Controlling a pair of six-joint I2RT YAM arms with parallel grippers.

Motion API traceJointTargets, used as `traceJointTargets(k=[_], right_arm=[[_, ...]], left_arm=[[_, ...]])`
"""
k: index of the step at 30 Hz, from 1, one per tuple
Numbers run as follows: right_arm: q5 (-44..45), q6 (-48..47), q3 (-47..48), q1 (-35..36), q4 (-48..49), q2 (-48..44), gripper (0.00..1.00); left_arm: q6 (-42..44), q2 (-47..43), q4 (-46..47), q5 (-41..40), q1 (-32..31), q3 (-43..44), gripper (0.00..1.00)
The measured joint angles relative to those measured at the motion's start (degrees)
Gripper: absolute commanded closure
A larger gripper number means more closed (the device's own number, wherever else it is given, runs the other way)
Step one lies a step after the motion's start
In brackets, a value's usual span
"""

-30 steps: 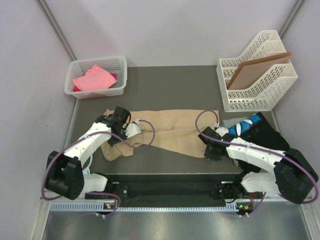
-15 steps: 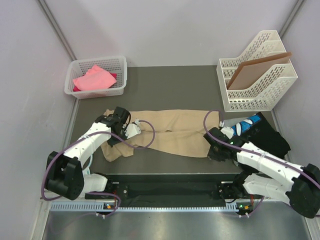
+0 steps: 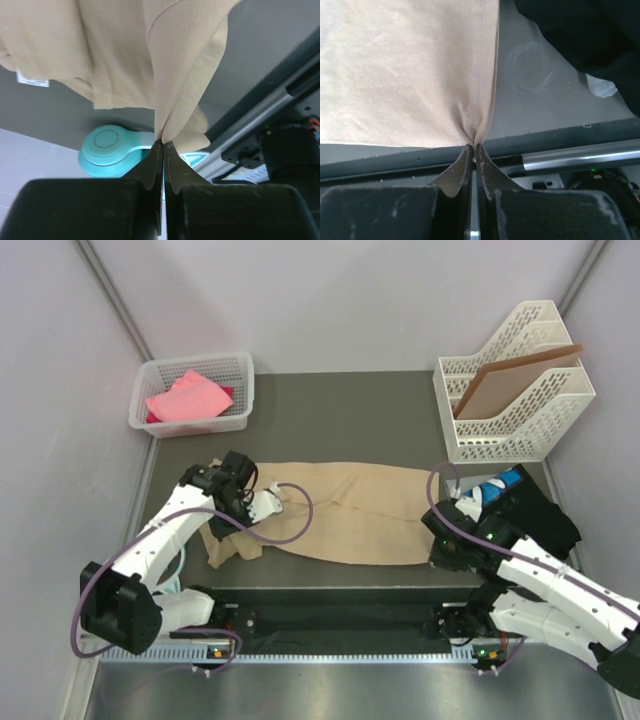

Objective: Fold and stack the t-shirts
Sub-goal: Grap the side of the flattened tshirt closest away from the robot with both arms, then fold the other side of the tshirt into a rectangle

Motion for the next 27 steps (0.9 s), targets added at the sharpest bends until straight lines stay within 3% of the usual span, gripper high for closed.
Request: traceJointTargets(k=[14, 23, 27], right_arm=[[0.15, -0.37, 3.96, 0.46, -6.54, -2.64, 1.00], [3.67, -2.95, 9.73, -0.57, -3.56, 6.78, 1.00], [3.89, -6.97, 12.81, -6.21, 0.52, 11.17, 1.00]], left_arm=[[-0.11, -2.69, -5.92, 1.90, -0.66, -1.31, 0.98], [1.99, 10.43, -3.80, -0.92, -0.66, 4.94, 0.98], [3.39, 17.44, -1.77, -2.82, -0.66, 10.84, 0.99]])
